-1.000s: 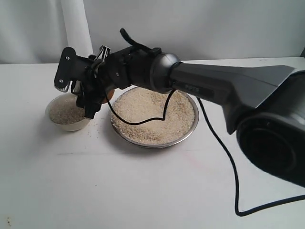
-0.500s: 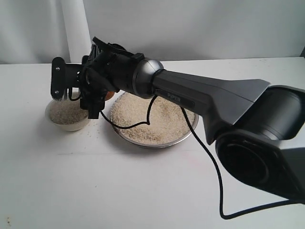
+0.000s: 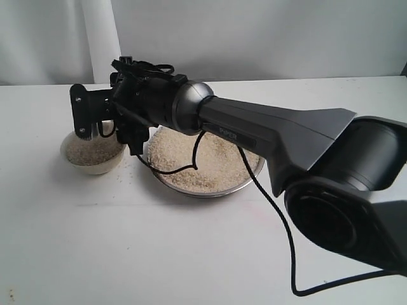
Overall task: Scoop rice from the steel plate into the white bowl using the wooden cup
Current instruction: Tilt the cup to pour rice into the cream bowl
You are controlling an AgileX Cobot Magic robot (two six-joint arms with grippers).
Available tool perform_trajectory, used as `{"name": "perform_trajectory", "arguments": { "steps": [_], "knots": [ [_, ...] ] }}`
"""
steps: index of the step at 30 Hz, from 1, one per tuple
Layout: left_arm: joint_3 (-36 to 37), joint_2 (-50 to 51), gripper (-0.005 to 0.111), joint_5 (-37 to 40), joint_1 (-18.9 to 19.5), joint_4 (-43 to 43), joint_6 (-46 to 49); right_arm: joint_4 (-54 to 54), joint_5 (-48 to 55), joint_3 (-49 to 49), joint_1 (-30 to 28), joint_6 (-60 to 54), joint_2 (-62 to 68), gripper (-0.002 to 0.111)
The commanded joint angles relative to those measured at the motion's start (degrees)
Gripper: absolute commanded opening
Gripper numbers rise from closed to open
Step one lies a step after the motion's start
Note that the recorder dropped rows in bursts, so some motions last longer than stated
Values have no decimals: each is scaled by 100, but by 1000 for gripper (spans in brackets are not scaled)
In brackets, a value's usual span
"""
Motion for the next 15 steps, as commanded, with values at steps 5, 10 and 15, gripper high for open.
{"name": "perform_trajectory", "arguments": {
  "steps": [5, 10, 15],
  "knots": [
    [-37, -14, 0, -57, -27, -9, -22, -1074, -367, -69, 121, 716, 29, 0],
    [-37, -14, 0, -57, -27, -9, -22, -1221, -416, -69, 197, 402, 121, 0],
    [-37, -14, 0, -57, -27, -9, -22, -1470, -399, -69, 243, 162, 183, 0]
  ]
}}
